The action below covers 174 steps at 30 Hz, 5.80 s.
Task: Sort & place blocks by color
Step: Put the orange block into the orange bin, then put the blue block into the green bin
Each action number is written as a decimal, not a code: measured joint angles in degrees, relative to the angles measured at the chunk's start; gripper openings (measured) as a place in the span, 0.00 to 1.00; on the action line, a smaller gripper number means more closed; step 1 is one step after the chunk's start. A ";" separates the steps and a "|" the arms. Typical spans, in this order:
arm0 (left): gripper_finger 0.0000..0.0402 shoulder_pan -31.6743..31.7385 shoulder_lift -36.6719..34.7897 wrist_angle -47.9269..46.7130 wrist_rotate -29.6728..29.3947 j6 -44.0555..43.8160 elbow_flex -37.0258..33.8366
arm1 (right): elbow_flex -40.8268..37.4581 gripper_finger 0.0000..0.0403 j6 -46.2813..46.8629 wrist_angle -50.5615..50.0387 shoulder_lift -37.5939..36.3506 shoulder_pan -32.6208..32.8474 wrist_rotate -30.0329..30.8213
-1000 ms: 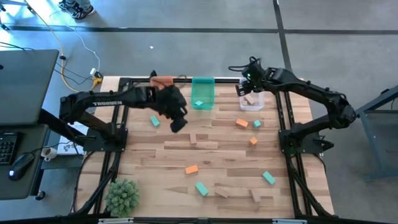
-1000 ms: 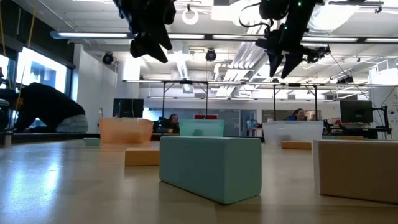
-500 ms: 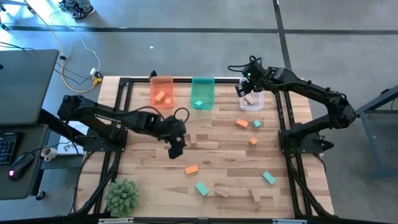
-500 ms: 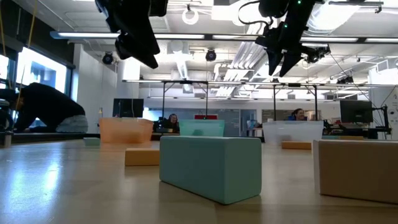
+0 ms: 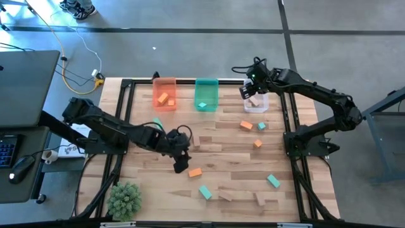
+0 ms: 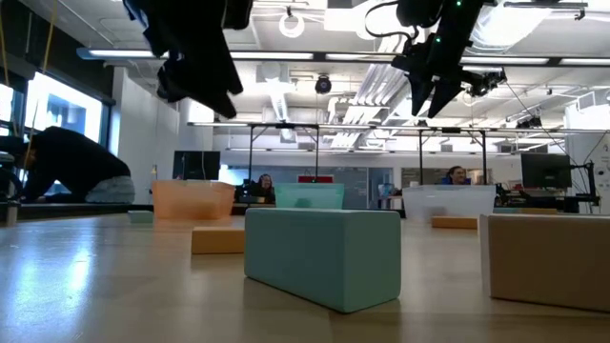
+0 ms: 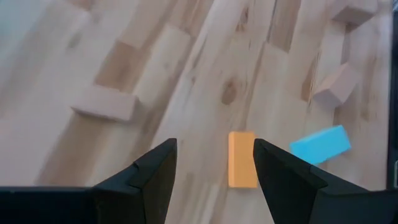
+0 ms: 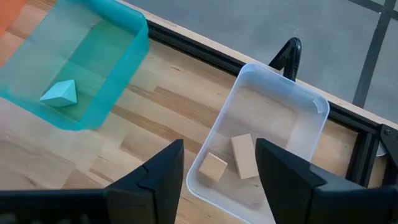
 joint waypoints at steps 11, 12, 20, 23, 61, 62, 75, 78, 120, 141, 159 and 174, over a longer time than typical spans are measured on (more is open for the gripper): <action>0.50 -4.73 10.20 5.34 0.39 -4.34 0.28 | -0.02 0.46 0.00 -0.07 0.00 0.00 -0.35; 0.50 -5.01 10.98 5.23 0.40 -4.76 0.38 | -0.02 0.46 0.00 -0.09 0.00 0.00 -0.34; 0.50 -6.68 16.56 5.27 0.24 -5.50 2.56 | -0.02 0.46 0.00 -0.68 0.00 0.00 -0.39; 0.50 -7.11 17.93 6.17 0.24 -5.50 3.09 | -0.02 0.46 0.00 -0.88 0.00 0.00 -0.39; 0.23 -7.25 24.53 11.04 -0.30 -4.16 3.22 | -0.04 0.46 -2.60 -2.86 -0.02 -0.01 -1.28; 0.23 -6.94 24.55 11.02 0.94 -4.32 3.22 | -0.04 0.46 -2.60 -2.86 -0.02 0.00 -1.28; 0.23 0.13 14.21 -3.12 -0.92 0.92 2.86 | -0.04 0.46 -3.01 -4.62 0.00 0.00 -1.74; 0.23 2.97 10.04 -7.62 -3.33 3.78 2.86 | -0.04 0.46 -3.02 -4.91 -0.02 0.01 -1.74; 0.23 57.10 -2.77 -13.09 -2.64 18.86 1.14 | -0.04 0.46 10.98 -6.05 -0.02 8.01 -6.00; 0.24 66.36 6.45 -6.77 0.95 21.59 1.17 | -0.04 0.46 26.66 -13.96 -0.02 25.69 -12.25; 0.31 66.39 6.45 -3.58 1.20 27.11 1.17 | -0.04 0.46 45.11 -27.65 -0.02 35.98 -7.09; 0.43 66.39 6.43 -2.42 0.95 29.52 1.17 | -0.04 0.50 50.23 -32.06 -0.02 36.20 -1.37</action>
